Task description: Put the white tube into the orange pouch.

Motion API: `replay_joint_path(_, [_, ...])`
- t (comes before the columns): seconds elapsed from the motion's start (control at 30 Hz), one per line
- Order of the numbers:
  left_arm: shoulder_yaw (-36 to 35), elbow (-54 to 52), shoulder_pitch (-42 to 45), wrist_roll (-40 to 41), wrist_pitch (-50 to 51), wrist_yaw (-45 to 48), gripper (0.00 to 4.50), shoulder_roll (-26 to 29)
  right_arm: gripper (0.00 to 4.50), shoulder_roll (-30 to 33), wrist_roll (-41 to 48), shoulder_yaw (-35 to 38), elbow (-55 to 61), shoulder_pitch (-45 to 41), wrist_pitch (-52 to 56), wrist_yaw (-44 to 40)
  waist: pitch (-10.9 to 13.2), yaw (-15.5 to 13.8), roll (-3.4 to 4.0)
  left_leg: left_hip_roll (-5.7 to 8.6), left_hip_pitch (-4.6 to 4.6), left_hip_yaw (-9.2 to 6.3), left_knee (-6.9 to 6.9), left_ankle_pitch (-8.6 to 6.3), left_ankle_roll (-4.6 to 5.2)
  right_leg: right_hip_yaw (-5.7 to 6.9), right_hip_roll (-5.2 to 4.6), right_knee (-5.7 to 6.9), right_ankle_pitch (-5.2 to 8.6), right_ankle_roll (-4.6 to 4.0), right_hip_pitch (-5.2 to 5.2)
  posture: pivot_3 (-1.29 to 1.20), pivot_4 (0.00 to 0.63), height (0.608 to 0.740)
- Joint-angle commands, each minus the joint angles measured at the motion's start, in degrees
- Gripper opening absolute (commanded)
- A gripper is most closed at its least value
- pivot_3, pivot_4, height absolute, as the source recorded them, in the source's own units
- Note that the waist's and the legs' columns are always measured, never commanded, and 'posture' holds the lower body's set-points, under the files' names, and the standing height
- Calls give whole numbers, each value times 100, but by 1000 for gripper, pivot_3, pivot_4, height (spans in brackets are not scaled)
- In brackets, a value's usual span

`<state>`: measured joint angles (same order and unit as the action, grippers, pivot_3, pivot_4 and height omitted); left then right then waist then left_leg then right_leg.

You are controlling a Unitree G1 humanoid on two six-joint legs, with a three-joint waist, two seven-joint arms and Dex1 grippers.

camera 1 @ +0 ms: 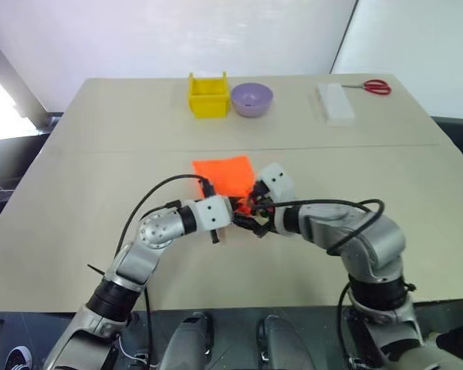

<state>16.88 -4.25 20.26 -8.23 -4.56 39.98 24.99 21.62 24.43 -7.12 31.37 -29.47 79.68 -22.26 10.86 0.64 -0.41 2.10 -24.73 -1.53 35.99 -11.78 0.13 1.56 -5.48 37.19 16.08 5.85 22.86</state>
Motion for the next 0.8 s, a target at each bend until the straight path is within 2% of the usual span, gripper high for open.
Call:
replay_joint_path(0.03, [-184,-88,-38,107,-201,-41,0,70,4442,317,207,-60,377,122,-457,-399,0,-2,0,0,-1,0,0,0,0,0,-2,0,0,0,0,0,150,740])
replay_joint_path(0.13, [-315,-70,-166,206,-417,-78,0,146,4442,659,484,243,472,231,-681,-816,0,5,0,-1,-4,-1,0,0,0,0,-3,-4,0,0,1,0,150,740])
replay_joint_path(0.23, [-420,-11,-215,258,-443,-170,0,108,4442,832,483,327,355,262,-963,-889,0,-10,-1,-1,-7,-1,1,-1,0,1,-5,-7,0,0,2,0,150,740])
replay_joint_path(0.37, [-385,94,-332,174,-665,-179,0,187,4442,1293,-83,126,66,333,-2087,-1002,0,-14,-1,-1,-9,-3,3,-1,0,2,-6,-12,1,-2,1,0,150,740])
replay_joint_path(0.53, [-463,137,-508,203,-849,-206,0,276,4442,1889,-380,-273,-107,693,-3085,-1664,0,-29,-1,0,-20,-3,2,-2,2,7,-7,-23,1,-1,4,0,150,740])
replay_joint_path(0.63, [-487,234,-556,245,-962,-204,0,310,4442,1950,-762,-446,-490,677,-3671,-1696,0,-4,-1,0,-22,-2,1,-3,3,6,-7,-21,0,0,7,0,150,740])
replay_joint_path(0.8, [-455,314,-547,217,-1089,-202,0,261,4442,1666,-1062,-601,-1023,523,-4132,-1631,0,-14,-1,-2,-21,-3,11,-3,3,6,-7,-20,4,-10,6,0,150,740])
